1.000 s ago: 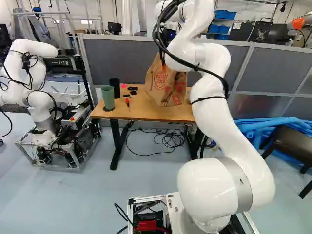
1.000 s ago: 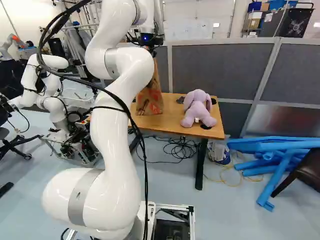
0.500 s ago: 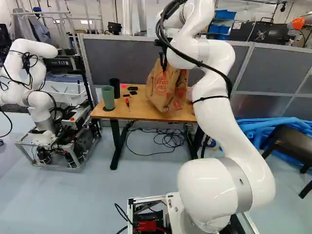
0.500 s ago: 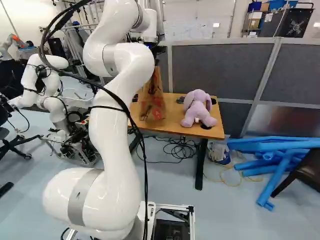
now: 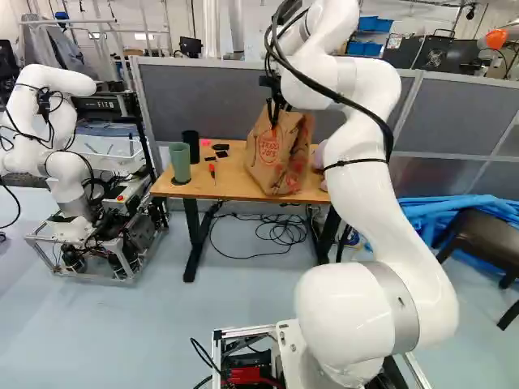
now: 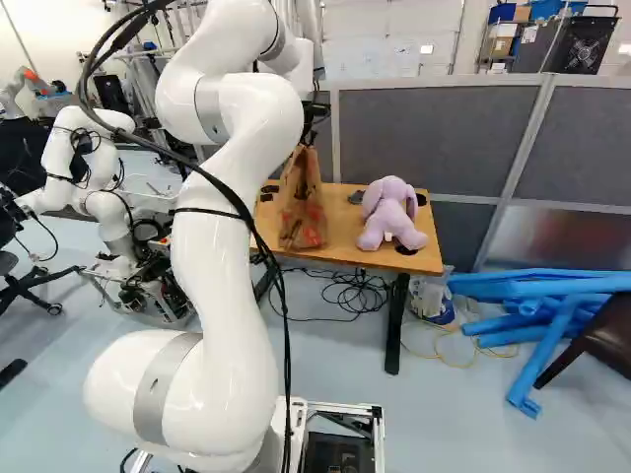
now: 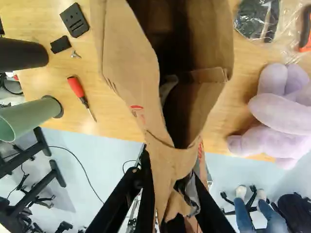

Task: Pick up the bag on the ground and place it on the table

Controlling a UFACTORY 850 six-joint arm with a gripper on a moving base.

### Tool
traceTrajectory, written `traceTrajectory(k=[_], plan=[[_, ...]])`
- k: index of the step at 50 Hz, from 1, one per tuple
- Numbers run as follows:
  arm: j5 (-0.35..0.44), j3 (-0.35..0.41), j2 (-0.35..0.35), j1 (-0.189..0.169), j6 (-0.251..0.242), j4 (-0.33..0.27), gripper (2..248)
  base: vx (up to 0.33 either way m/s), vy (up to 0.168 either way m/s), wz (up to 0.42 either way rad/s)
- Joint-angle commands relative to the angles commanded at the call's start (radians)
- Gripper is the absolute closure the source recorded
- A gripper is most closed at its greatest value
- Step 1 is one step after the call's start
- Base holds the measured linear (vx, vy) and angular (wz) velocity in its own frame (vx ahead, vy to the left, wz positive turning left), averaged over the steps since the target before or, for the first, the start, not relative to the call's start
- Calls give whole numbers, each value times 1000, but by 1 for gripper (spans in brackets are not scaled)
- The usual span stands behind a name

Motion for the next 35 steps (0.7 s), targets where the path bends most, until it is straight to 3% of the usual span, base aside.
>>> traceTrajectory(k=[17,35], plan=[[124,107,27,-11,0,0,229,0,0,0],[169,122,30,-13,0,0,229,0,0,0]])
